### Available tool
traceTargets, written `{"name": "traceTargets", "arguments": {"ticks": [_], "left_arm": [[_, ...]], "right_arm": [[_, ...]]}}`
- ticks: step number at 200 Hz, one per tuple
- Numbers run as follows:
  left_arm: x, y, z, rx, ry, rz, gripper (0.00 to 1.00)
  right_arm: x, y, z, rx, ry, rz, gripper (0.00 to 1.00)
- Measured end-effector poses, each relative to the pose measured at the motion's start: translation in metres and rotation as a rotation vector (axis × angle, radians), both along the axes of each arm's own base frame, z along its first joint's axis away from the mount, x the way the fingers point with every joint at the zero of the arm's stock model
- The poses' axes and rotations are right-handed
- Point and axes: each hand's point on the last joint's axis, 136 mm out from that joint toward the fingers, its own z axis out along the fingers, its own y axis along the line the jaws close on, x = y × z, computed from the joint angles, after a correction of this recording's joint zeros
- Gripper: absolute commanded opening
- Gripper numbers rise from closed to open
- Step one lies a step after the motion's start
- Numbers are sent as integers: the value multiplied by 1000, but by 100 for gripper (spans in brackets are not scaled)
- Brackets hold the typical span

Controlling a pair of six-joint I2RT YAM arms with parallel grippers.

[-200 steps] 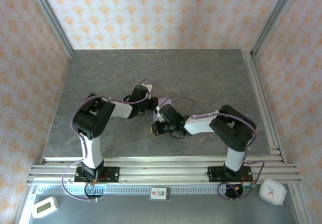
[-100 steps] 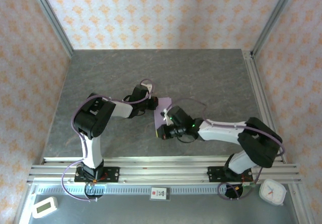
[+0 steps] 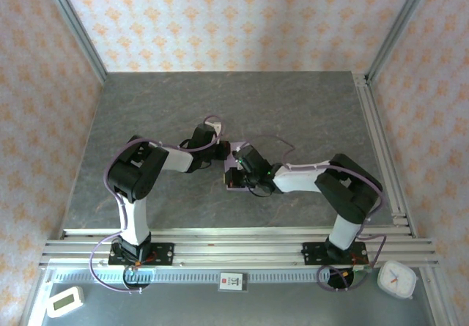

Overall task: Fold a paper plane with a square sheet of paper (pick it up from the middle)
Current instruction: First fold in half a square sheet of paper at the center of the table.

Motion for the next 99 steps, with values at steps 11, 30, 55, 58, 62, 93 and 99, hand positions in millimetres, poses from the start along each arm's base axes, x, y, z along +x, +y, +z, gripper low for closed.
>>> {"name": "traceTargets", "arguments": {"ticks": [11,30,55,58,62,93,99], "left_arm": [[0,0,0,0,1,0,0],[0,0,0,-7,7,5,0],[-5,-1,7,-35,41,15,3],[-6,-1,9,-42,44,18,4],[-7,-1,12,-50,45,21,6],[-19,-3,56,-162,19,34,7],[-22,-4,64,-186,14,34,7]], "right_arm": [[-2,-5,-8,-7,12,-15,0],[-3,-10,-17,2,25,-35,0],[-3,-10,-17,38,15,-51,0],[-2,-10,-17,43,15,-55,0],[-2,-10,-17,48,12,-56,0],[-3,-10,-16,74,7,-68,0],[-3,-10,-16,78,7,-71,0]]}}
